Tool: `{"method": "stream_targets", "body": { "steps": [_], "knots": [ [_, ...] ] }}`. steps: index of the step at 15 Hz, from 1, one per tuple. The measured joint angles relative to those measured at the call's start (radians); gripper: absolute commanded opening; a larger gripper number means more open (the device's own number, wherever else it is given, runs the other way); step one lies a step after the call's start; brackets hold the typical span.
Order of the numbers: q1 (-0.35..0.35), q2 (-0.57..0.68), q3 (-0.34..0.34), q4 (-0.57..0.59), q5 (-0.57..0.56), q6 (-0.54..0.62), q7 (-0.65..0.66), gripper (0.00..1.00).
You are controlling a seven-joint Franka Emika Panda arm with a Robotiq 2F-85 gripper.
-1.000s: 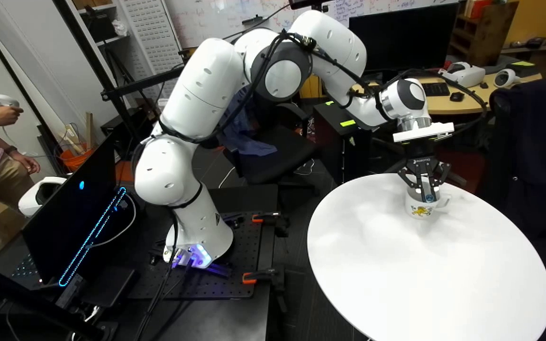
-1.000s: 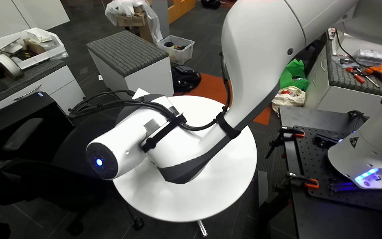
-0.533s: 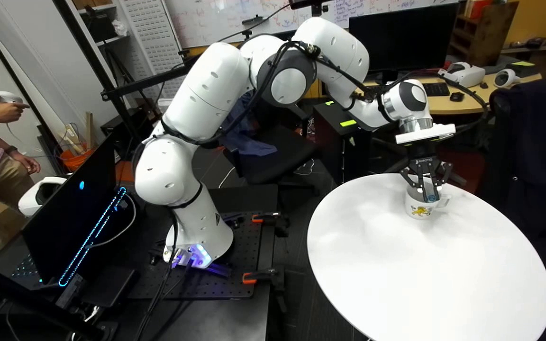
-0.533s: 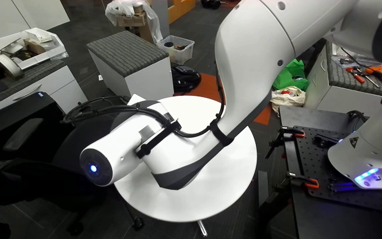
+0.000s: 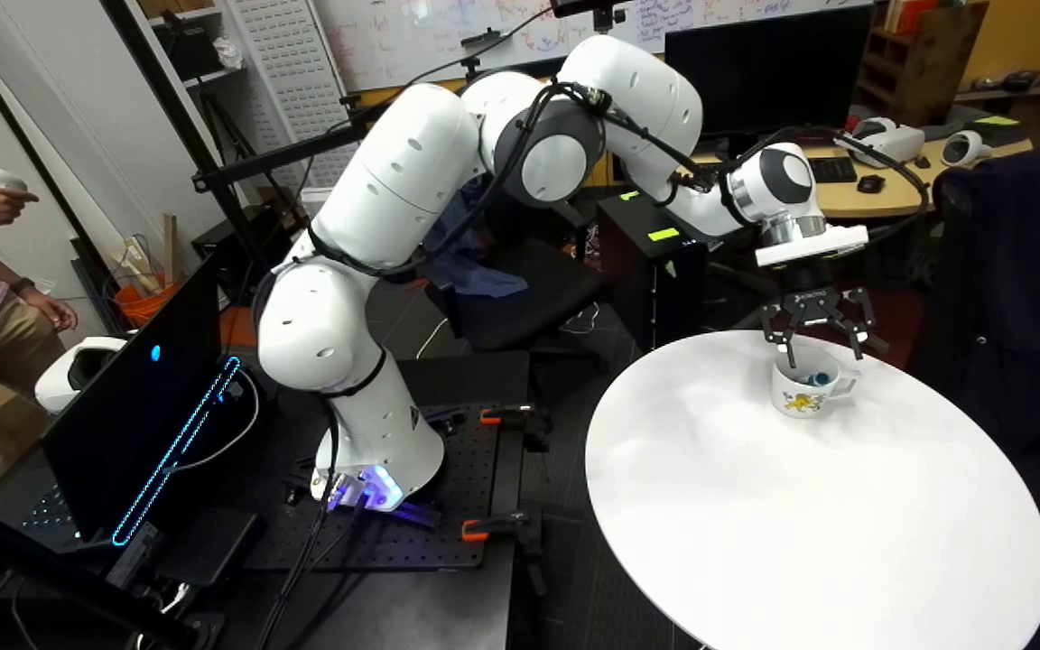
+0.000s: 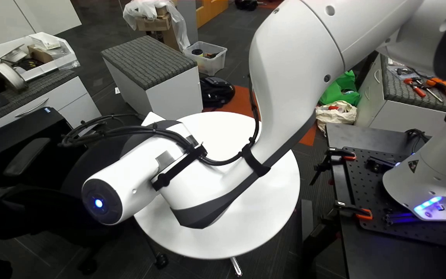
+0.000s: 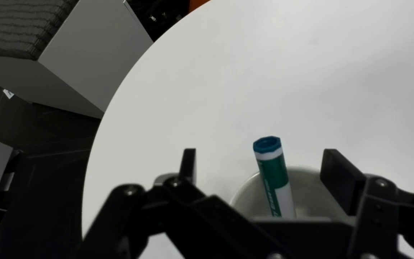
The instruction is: Pick the marker on the table and put it in the cup
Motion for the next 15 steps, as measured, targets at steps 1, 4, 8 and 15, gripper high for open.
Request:
{"method": "stream_targets", "body": {
  "steps": [1,4,8,15],
  "knots": [
    [0.001,0.0,0.0,0.005,0.0,0.0,0.006,1.0],
    [0.0,-0.011,-0.003,0.015,0.002,0.0,0.065,1.0],
    [-0.023,-0.07,-0.005,0.001,0.038,0.016,0.189,1.0],
    [-0.134,-0.31,-0.023,-0.23,0.131,0.27,0.402,1.0]
  ]
}}
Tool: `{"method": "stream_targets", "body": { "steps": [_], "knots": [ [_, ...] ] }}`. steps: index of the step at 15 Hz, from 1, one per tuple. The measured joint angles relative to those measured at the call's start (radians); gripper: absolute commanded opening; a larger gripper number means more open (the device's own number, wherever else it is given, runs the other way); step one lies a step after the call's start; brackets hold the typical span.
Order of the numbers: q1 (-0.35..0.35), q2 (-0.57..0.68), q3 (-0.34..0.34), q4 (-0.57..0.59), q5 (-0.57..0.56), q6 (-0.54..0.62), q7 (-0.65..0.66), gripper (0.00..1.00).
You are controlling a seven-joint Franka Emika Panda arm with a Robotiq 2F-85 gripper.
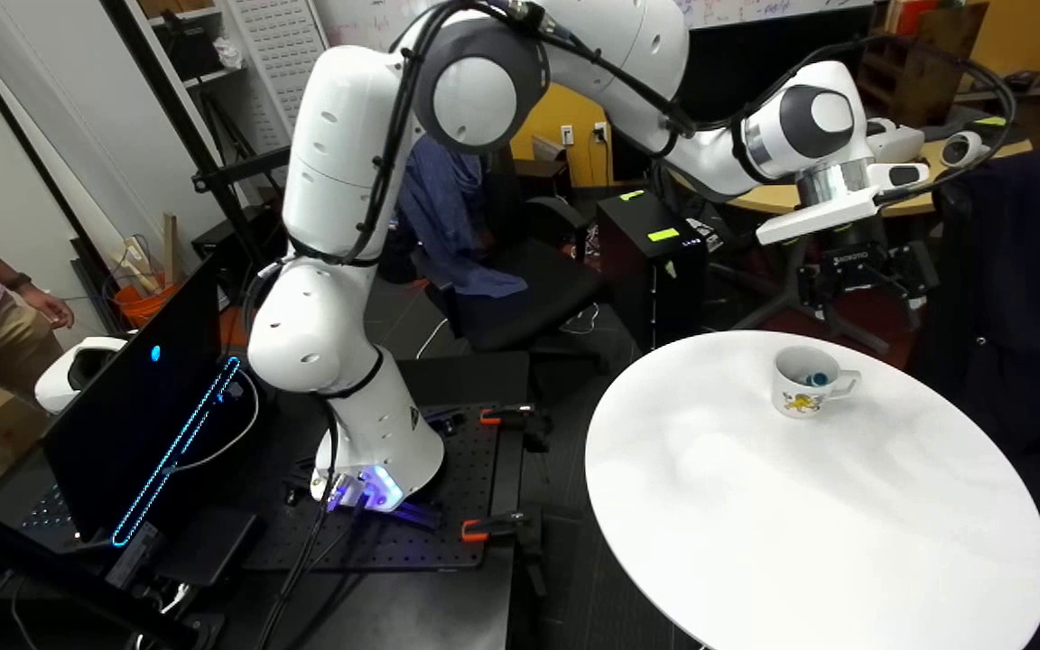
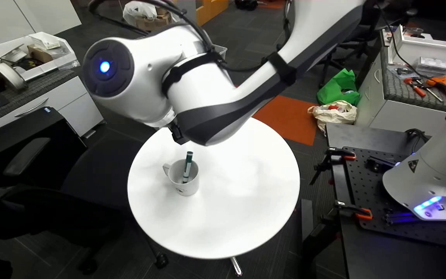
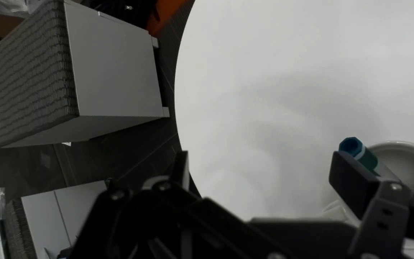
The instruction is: Pick the marker on the table and put it in the cup
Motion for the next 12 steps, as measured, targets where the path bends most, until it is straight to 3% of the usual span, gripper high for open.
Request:
{"method": "stream_targets", "body": {
  "steps": [5,12],
  "knots": [
    [-0.102,-0.147,-0.038,-0.238,0.137,0.324,0.05,1.0],
    [-0.084,-0.148,-0.057,-0.251,0.142,0.344,0.047,1.0]
  ]
}}
